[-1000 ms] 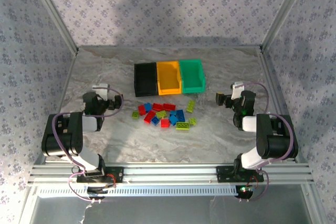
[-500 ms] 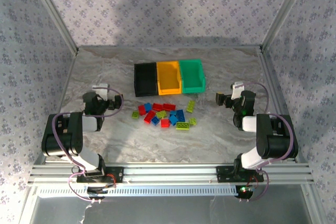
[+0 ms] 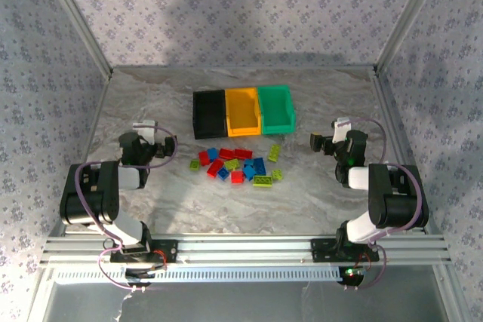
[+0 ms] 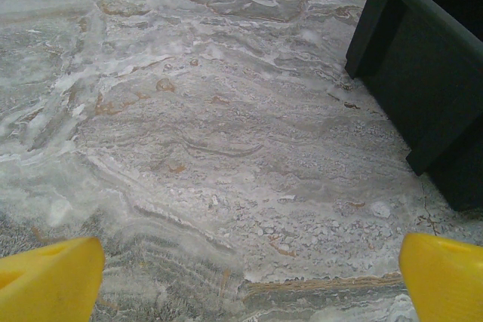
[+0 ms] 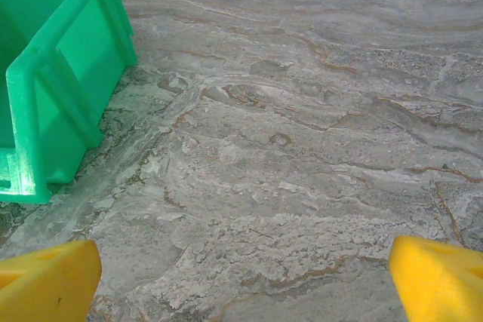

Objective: Sort the legos into containers by color
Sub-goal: Rotate the lego at the center of the table.

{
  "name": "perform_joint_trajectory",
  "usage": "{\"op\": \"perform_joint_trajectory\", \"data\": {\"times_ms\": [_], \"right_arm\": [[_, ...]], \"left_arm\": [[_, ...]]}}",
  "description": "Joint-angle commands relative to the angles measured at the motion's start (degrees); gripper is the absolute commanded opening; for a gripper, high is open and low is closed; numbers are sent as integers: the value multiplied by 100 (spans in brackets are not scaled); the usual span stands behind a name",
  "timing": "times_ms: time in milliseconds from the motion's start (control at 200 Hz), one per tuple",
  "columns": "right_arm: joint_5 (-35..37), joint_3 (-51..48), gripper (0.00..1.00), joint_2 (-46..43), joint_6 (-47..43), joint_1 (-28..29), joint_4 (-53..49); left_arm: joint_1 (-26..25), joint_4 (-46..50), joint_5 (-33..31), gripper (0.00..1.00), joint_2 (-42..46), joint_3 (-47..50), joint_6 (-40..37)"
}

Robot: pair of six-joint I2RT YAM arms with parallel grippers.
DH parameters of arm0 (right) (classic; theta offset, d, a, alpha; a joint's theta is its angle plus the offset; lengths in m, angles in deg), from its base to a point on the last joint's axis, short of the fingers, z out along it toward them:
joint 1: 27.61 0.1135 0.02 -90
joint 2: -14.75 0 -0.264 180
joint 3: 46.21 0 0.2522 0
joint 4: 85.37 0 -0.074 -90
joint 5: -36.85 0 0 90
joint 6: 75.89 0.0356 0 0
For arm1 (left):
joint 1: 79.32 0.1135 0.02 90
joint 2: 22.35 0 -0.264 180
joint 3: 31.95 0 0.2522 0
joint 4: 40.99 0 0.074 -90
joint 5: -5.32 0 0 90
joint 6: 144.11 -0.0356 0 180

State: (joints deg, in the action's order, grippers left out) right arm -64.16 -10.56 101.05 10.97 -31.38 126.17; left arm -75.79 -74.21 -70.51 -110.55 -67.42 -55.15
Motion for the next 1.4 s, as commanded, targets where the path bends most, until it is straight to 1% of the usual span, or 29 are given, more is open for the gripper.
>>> {"op": "perform_joint_trajectory", "data": {"times_ms": [0,280,320,380,420,545,615,760,785,890,940,1005,1040,1114,1204,1269,1324,1394], "right_arm": [[-7,-44,100,21,-135,-1,111],[156,-95,100,-4,-161,65,197],[254,-50,100,-76,-165,93,21],[338,111,100,-342,-204,161,-471],[459,142,100,-481,-179,181,-614],[855,-114,100,-961,-126,278,-507],[1004,-192,100,-1283,-110,336,-648],[988,-194,100,-1958,87,351,-1167],[974,-194,100,-2053,126,350,-1225],[848,-27,100,-2411,396,305,-1858],[766,24,100,-2483,532,257,-2056],[982,-15,100,-2520,949,161,-2057],[1221,-51,100,-2550,1253,95,-2060],[1666,-34,100,-2720,1818,-95,-2345],[1398,-204,100,-2917,1930,-335,-2289],[1255,-277,100,-3010,1932,-369,-2321],[1151,-281,100,-3090,1939,-367,-2374],[1099,-307,100,-3136,1895,-316,-2352]], "left_arm": [[41,-223,147,100,62,-35,-93],[32,-233,129,100,62,-34,-95],[27,-232,131,100,63,-33,-95],[32,-260,144,100,84,-22,-98],[3,-94,125,100,147,-58,-149],[-20,-202,50,100,176,8,-143],[-21,-236,26,100,200,42,-136],[-28,-496,-236,100,428,244,3],[-19,-345,-201,100,597,206,7],[-100,1546,-217,100,1420,-321,-5],[-148,2043,-344,100,1636,-450,70],[-162,1987,-430,100,1817,-336,241],[-160,1934,-466,100,1946,-270,354],[-164,2218,-559,100,2296,-280,538],[-163,2195,-832,100,2554,-129,822],[-161,2010,-1239,100,2617,4,1285],[-161,2332,-1456,100,2680,-116,1590],[-218,2873,-1359,100,2737,-354,1615]]}}
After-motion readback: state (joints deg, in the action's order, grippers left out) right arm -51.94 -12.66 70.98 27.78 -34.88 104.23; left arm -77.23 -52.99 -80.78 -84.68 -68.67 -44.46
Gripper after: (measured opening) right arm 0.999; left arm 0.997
